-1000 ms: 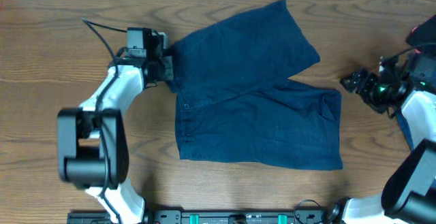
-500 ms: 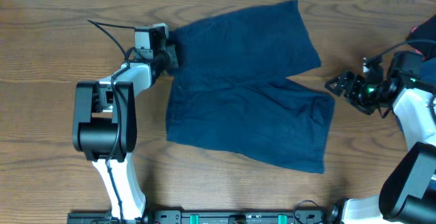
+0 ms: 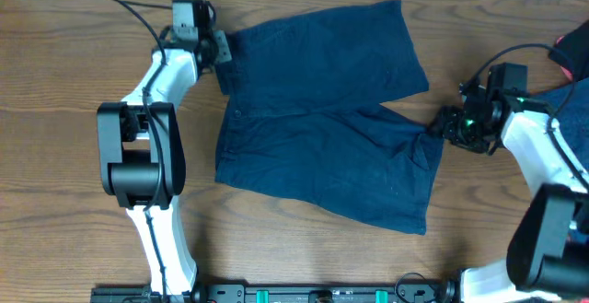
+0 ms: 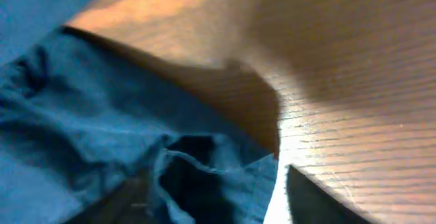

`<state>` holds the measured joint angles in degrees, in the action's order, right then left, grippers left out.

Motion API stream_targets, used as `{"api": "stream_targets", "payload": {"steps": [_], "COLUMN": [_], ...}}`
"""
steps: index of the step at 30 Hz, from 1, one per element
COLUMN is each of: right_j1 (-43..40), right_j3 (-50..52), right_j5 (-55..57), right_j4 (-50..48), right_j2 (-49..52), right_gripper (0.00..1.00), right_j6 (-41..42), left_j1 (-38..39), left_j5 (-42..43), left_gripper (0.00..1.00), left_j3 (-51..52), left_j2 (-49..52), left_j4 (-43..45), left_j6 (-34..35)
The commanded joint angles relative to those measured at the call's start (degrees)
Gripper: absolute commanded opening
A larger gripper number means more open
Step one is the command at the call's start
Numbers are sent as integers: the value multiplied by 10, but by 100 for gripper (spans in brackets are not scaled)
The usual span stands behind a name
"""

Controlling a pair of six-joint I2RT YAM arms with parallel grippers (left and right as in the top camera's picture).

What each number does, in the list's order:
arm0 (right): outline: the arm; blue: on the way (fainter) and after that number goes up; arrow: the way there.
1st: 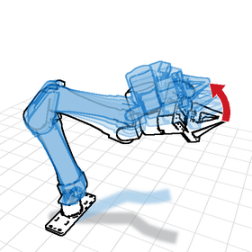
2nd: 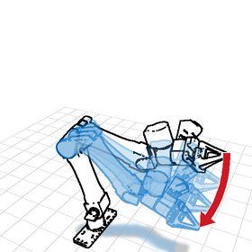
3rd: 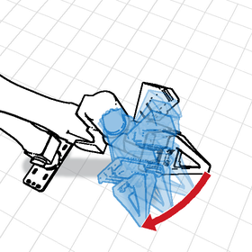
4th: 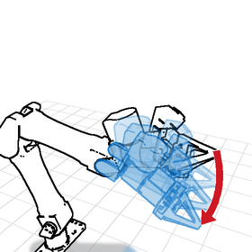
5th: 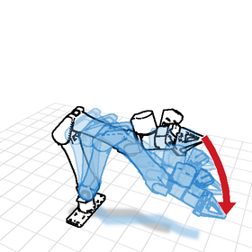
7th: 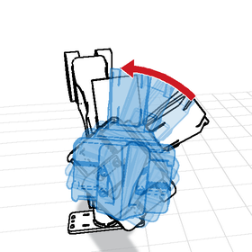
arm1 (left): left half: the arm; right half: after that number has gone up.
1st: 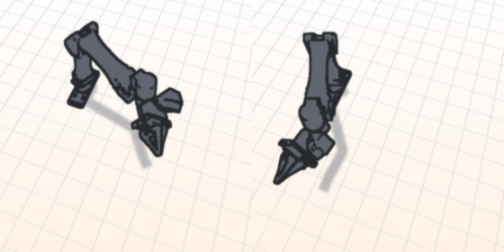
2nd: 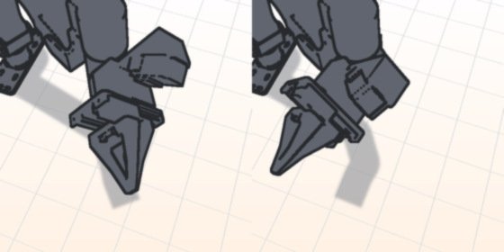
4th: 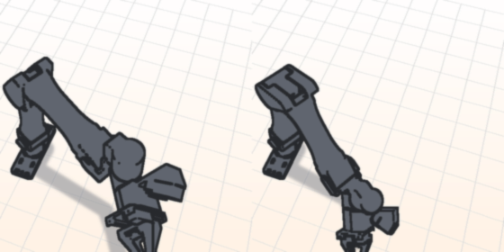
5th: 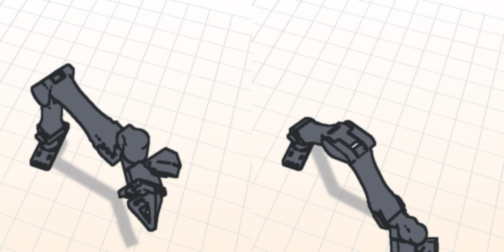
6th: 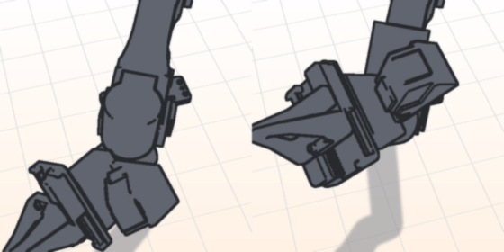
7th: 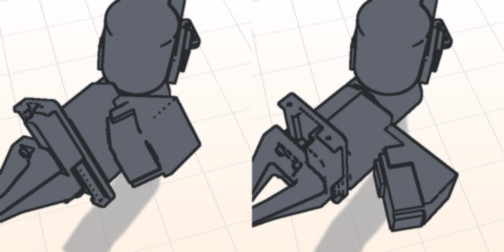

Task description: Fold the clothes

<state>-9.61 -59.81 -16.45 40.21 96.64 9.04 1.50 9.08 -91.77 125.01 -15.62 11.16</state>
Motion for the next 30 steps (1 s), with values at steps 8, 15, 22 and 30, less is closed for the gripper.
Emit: {"api": "stream_targets", "payload": {"steps": [8, 15, 22, 30], "right_j1": [6, -22, -71, -95], "right_j3": [7, -10, -14, -14], "right_j5": [-77, -89, -91, -148], "right_j4": [-100, -121, -126, -141], "right_j2": [123, 91, 43, 41], "right_gripper": [32, 1, 1, 20], "right_j6": [29, 38, 38, 24], "left_j1": [-8, -8, -8, -8], "left_j5": [-1, 40, 40, 88], "left_gripper": [60, 60, 60, 60], "left_j3": [-15, 8, 68, 129], "left_j2": [-81, -80, -80, -80], "left_j4": [-300, -422, -428, -426], "left_j6": [-10, -10, -10, -10]}}
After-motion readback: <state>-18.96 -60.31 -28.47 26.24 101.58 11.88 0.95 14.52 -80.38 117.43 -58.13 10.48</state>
